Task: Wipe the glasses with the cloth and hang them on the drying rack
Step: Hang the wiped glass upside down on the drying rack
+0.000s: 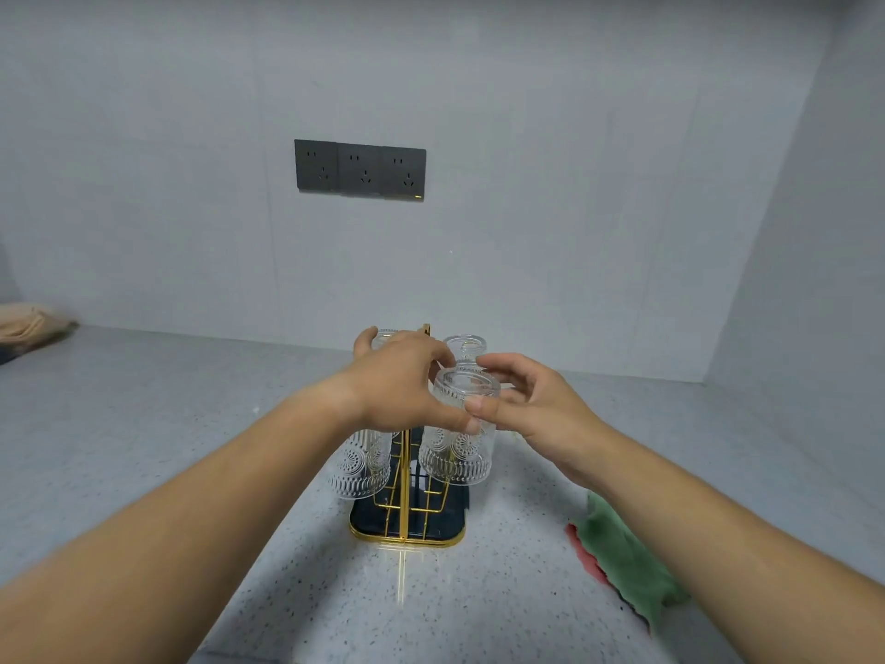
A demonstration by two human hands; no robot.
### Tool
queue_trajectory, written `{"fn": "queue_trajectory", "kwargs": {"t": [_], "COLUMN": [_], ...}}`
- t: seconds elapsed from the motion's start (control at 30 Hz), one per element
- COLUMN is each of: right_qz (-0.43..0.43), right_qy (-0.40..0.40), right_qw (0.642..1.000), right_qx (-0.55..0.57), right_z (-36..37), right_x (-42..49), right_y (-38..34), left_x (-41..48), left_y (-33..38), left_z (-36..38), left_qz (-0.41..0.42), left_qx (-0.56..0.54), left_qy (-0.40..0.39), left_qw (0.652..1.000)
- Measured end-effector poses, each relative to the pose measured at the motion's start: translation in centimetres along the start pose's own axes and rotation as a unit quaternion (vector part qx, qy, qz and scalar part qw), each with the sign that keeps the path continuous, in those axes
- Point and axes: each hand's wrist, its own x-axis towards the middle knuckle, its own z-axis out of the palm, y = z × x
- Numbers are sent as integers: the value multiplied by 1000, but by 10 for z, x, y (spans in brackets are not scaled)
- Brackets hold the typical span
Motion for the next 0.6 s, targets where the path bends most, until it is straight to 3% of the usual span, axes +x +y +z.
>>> {"fn": "queue_trajectory", "kwargs": {"t": [0.27, 0.6], "right_qz": [26, 27], "right_qy": [-18, -25], "right_qw": [999, 999], "right_qx": [-12, -8], "right_z": [4, -3], "right_x": [-1, 1], "right_y": [14, 29], "left_x": [1, 3], "left_y": [1, 8], "left_z": [7, 6], "left_qz": [25, 46], "left_qx": [117, 182], "left_qy": [-54, -56], "left_qw": [991, 981]}}
